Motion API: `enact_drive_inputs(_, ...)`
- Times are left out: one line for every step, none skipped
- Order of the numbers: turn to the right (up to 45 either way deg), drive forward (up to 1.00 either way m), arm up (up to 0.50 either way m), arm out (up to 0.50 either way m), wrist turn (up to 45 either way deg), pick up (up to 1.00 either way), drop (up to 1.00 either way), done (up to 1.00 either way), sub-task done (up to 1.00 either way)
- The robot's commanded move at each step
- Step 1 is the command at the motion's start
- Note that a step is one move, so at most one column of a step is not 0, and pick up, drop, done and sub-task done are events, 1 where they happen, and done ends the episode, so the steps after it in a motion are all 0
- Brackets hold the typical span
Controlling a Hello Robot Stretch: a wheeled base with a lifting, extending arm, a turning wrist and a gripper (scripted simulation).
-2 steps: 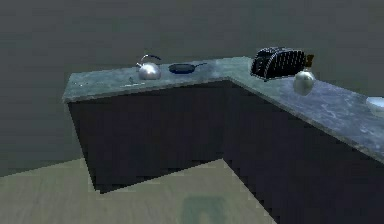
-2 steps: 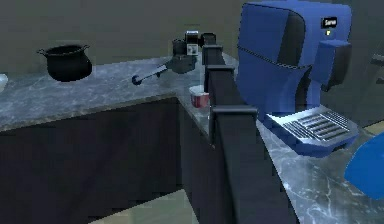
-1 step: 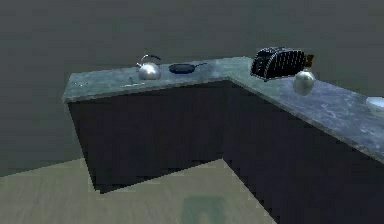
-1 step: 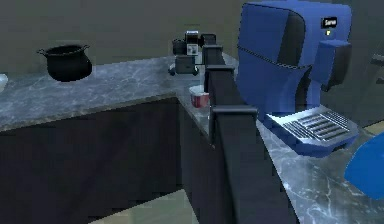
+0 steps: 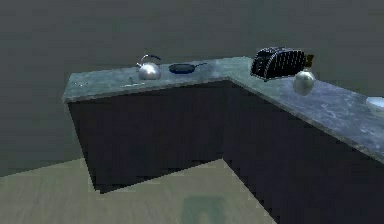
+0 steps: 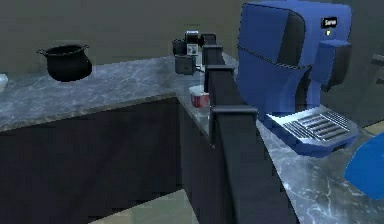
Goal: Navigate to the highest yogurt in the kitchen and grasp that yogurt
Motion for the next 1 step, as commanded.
enact_drive_inputs(0.0,0.0,-0.08,0.0,0.0,0.0,0.0,0.0,0.0)
